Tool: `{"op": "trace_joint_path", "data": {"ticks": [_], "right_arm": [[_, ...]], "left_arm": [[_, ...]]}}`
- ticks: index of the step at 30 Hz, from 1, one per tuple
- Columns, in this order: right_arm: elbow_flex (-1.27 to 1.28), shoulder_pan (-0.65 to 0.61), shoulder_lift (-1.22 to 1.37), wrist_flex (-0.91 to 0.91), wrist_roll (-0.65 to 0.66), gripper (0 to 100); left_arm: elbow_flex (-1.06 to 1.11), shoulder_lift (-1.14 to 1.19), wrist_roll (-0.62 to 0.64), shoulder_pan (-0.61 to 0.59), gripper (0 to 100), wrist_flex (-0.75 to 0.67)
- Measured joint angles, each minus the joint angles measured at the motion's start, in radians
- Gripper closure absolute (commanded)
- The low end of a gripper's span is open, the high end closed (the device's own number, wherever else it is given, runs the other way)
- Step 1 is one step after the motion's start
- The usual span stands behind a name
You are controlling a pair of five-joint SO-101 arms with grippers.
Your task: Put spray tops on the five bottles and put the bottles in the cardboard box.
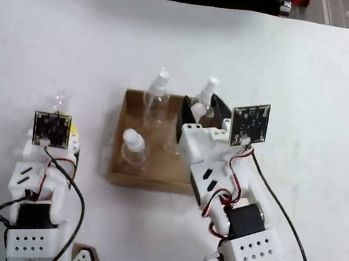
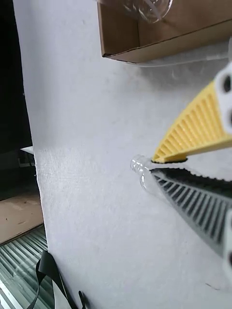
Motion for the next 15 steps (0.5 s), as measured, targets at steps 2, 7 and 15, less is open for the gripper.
{"op": "trace_joint_path", "data": {"ticks": [2, 7, 15], "right_arm": [[0.0, 0.0, 0.0, 0.0, 0.011, 81.4], [-0.025, 0.0, 0.083, 0.002, 0.061, 81.4], [-0.31, 0.0, 0.27, 0.269, 0.066, 81.4]], "left_arm": [[0.0, 0.0, 0.0, 0.0, 97, 0.0], [0.0, 0.0, 0.0, 0.0, 97, 0.0], [0.0, 0.0, 0.0, 0.0, 97, 0.0]]}}
